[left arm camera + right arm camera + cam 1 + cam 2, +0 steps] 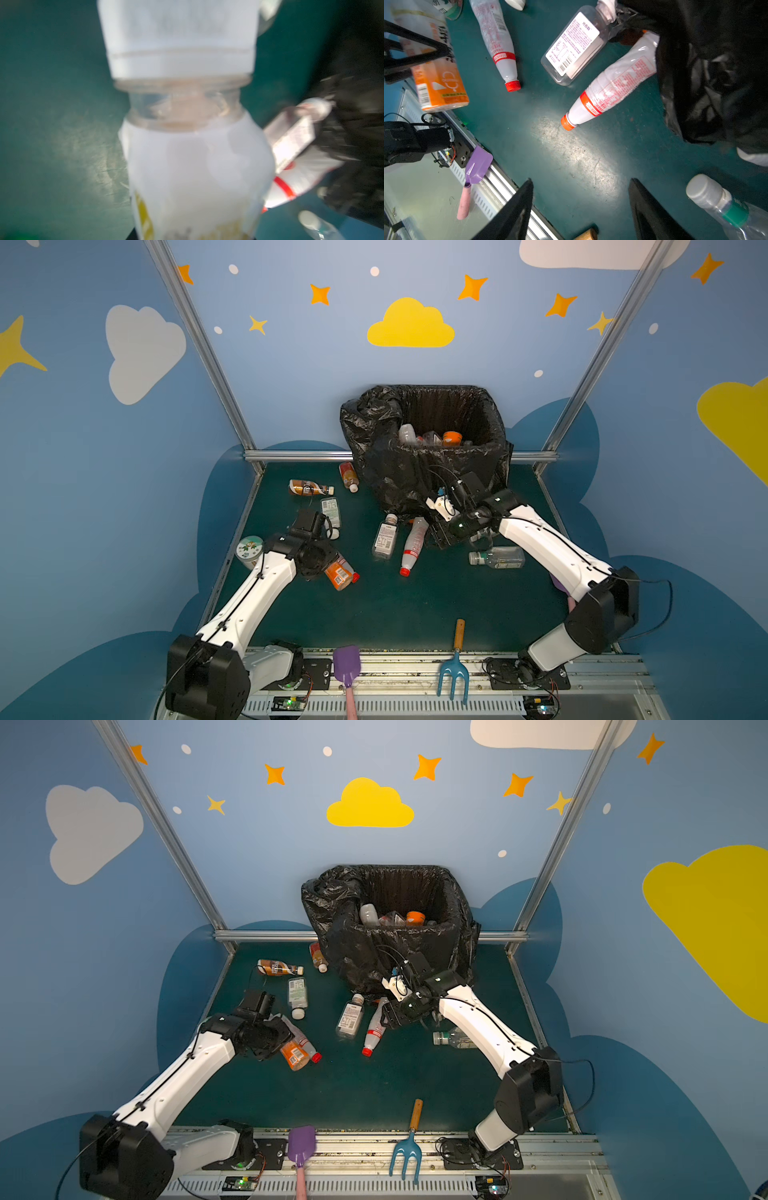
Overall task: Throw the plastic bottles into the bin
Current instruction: 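Lift the white-cap bottle with the left gripper over the bin and release it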
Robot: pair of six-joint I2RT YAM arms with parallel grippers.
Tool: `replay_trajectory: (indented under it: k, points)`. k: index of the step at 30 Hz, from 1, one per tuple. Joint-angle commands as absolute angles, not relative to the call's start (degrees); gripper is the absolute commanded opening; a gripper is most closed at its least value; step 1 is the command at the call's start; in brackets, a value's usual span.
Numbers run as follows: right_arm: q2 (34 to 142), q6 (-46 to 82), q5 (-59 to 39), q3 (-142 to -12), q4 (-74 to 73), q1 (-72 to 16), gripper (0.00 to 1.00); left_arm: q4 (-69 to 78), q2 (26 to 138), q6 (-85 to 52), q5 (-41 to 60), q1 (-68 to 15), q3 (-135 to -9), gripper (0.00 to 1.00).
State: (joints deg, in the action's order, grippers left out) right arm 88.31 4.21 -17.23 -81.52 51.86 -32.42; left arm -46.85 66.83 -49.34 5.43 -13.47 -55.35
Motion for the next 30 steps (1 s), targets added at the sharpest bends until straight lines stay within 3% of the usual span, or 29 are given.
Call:
replay_trajectory:
  k: [1,6,14,19,23,24,25,26,27,30]
  points:
    - [83.78,6.98,-17.22,-79.27,49.01,-31.0,0.71,-49.83,63.13,-46.76,2.02,-12.88,-61.93,0.47]
    - [78.21,7.97,-13.77,-76.38,47.03,-29.47,0.71,-45.89,59.86,-41.77,0.44,-13.13,-71.97,0.46]
    - [67.65,11.75,-5.04,-69.98,40.01,-28.92,0.71,-24.02,61.1,-30.12,1.5,-18.06,-85.17,0.38]
    - [65.75,13.84,-1.95,-70.82,39.72,-28.35,0.71,-19.5,78.27,-22.84,8.88,-22.0,-105.99,0.41]
    - [66.87,15.51,-1.7,-73.37,40.76,-28.12,0.71,-27.97,103.8,-19.51,16.19,-24.05,-138.18,0.42]
    - [67.19,15.73,-1.47,-73.75,40.88,-28.09,0.71,-31.3,112.28,-19.08,17.67,-24.59,-149.65,0.48]
    - [67.35,15.98,-1.2,-73.98,40.97,-28.04,0.71,-34.45,119.93,-18.94,18.17,-25.02,-160.64,0.63]
    - [67.61,16.41,-0.61,-74.25,41.37,-27.96,0.71,-37.24,128.52,-19.65,18.02,-25.31,-173.16,0.96]
    - [67.84,16.91,-0.36,-74.63,41.9,-27.79,0.72,-37.12,133.38,-21.49,18.5,-25.06,-179.45,1.0]
    - [67.59,18.12,0.15,-75.22,43.32,-27.18,0.73,-31.88,128.65,-25.24,17.8,-24.77,-165.17,1.0]
